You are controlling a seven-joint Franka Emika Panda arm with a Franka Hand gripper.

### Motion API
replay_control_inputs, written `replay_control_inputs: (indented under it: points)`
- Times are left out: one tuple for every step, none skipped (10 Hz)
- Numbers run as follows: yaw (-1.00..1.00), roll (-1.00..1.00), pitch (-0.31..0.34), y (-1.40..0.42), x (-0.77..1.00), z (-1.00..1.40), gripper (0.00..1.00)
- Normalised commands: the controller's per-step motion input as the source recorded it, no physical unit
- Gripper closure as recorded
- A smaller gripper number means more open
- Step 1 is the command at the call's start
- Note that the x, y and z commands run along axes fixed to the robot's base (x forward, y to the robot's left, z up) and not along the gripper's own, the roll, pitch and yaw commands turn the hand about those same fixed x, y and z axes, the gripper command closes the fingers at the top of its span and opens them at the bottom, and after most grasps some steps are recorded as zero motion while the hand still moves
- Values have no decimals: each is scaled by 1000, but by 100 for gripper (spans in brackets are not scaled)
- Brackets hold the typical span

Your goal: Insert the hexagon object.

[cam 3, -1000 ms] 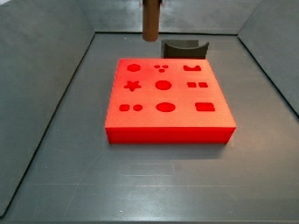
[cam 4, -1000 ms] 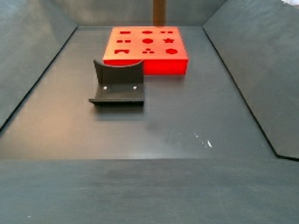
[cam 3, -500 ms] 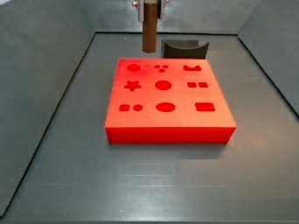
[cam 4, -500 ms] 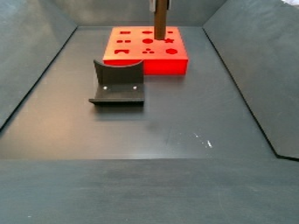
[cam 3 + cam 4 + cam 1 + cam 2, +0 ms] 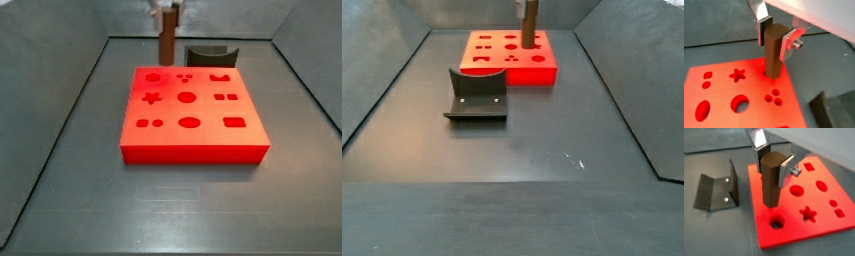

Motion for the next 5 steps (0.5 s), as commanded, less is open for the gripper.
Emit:
replay_control_inputs:
  points:
    - [-86, -84, -204, -43, -466, -443, 100]
    - [-97, -104, -203, -29, -449, -363, 100]
    - [-140, -97, -169, -17, -323, -143, 100]
    - [-100, -103, -167, -26, -277, 23, 100]
    - [-11, -101, -167, -49, -63, 37, 100]
